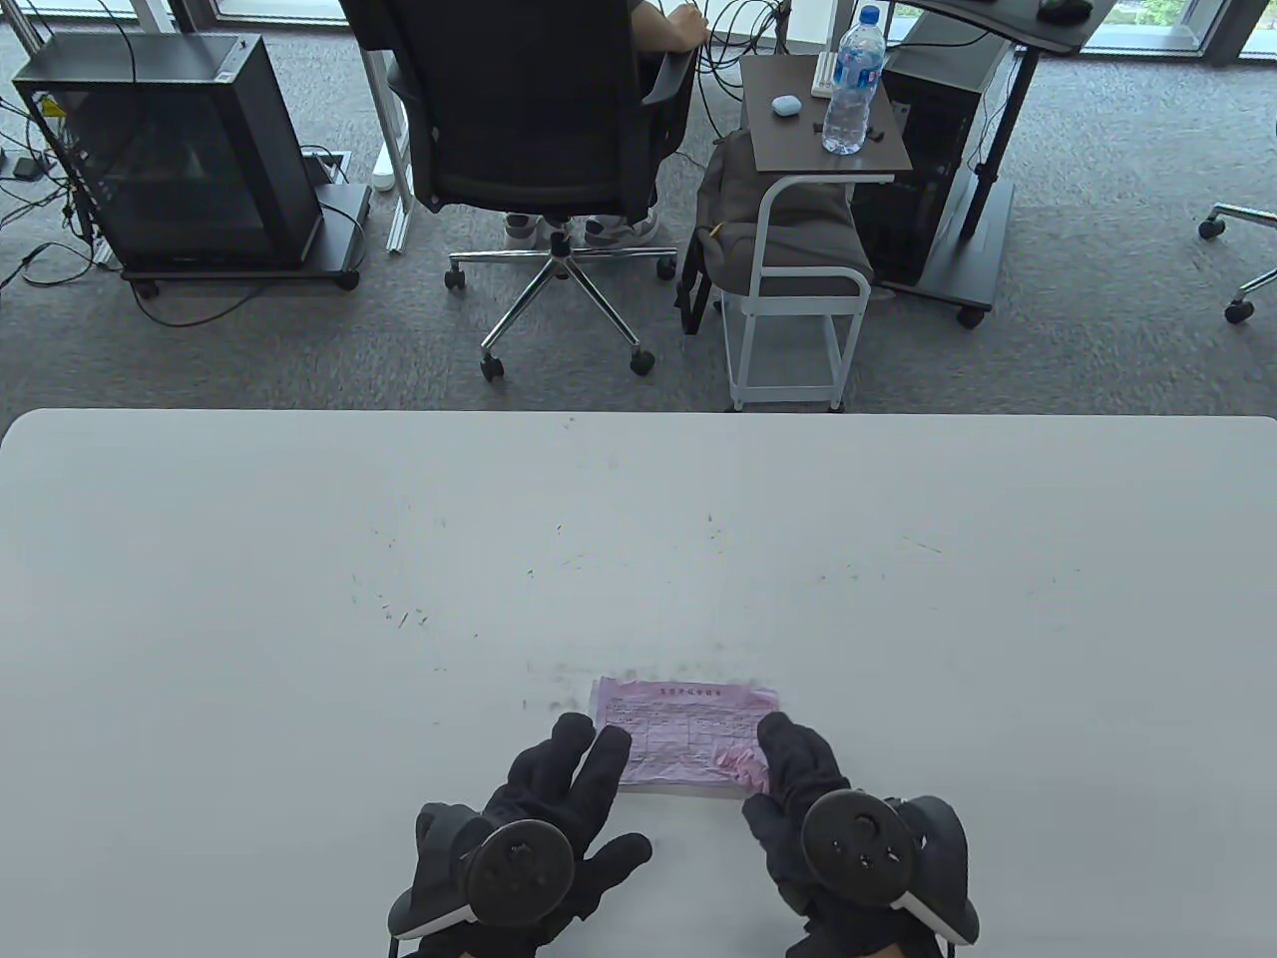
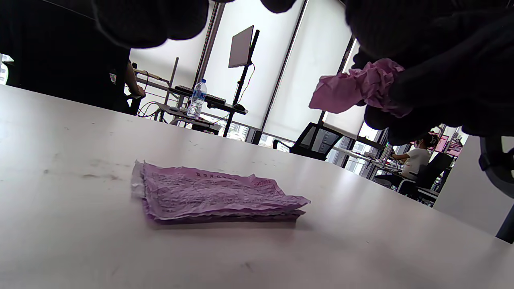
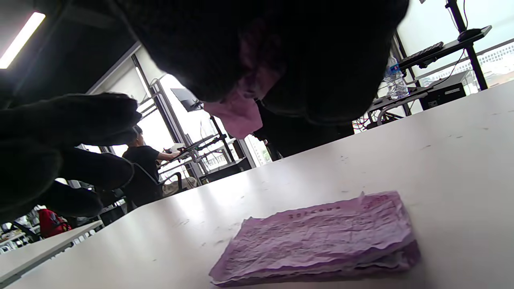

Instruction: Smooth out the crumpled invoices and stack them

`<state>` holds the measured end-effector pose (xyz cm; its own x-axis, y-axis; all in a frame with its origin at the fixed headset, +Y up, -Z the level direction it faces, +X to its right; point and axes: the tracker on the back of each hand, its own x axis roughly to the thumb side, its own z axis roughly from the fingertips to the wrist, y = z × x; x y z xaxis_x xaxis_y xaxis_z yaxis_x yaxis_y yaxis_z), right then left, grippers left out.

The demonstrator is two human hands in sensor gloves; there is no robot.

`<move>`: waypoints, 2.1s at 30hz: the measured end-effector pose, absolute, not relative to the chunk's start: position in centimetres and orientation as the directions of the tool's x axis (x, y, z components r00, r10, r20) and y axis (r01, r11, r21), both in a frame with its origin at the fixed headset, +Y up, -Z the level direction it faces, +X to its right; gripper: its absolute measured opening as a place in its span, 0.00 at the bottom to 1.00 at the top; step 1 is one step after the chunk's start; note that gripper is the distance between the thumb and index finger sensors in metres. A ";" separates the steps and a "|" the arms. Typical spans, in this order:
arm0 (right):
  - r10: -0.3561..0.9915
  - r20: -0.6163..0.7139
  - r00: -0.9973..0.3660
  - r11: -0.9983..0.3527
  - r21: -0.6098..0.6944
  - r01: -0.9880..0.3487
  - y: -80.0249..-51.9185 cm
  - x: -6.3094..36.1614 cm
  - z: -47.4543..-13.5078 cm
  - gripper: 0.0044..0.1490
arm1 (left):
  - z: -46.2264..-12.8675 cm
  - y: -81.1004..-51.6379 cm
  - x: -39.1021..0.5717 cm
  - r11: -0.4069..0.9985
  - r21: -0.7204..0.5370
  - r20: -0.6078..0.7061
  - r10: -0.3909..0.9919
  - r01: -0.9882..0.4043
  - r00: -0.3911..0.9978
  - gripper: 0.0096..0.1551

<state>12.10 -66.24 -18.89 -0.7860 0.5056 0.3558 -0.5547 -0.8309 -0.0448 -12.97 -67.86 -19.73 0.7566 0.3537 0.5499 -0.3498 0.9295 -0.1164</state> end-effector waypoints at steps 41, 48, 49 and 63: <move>0.853 0.381 -0.357 -0.464 0.238 -0.854 -70.0 13.3 -19.9 0.29 | -20.5 -69.4 -13.5 0.746 -0.346 0.484 0.662 -0.569 0.573 0.44; 0.819 0.467 -0.333 -0.508 0.322 -0.799 -69.8 12.1 -19.6 0.35 | -20.5 -69.4 -13.9 0.688 -0.401 0.470 0.722 -0.605 0.508 0.56; 0.816 0.476 -0.328 -0.512 0.330 -0.793 -69.8 11.9 -19.6 0.35 | -20.5 -69.7 -13.6 0.686 -0.437 0.467 0.726 -0.582 0.505 0.53; 0.688 0.402 -0.605 -0.702 0.153 -0.696 -70.1 14.0 -20.2 0.28 | -21.3 -70.5 -14.1 0.609 -0.390 0.378 0.790 -0.691 0.483 0.22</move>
<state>13.99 -70.08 -20.24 -0.6051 0.6875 0.4016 -0.6959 -0.7017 0.1527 -14.09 -70.46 -21.27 0.4833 0.7898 0.3777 -0.6906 0.6091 -0.3899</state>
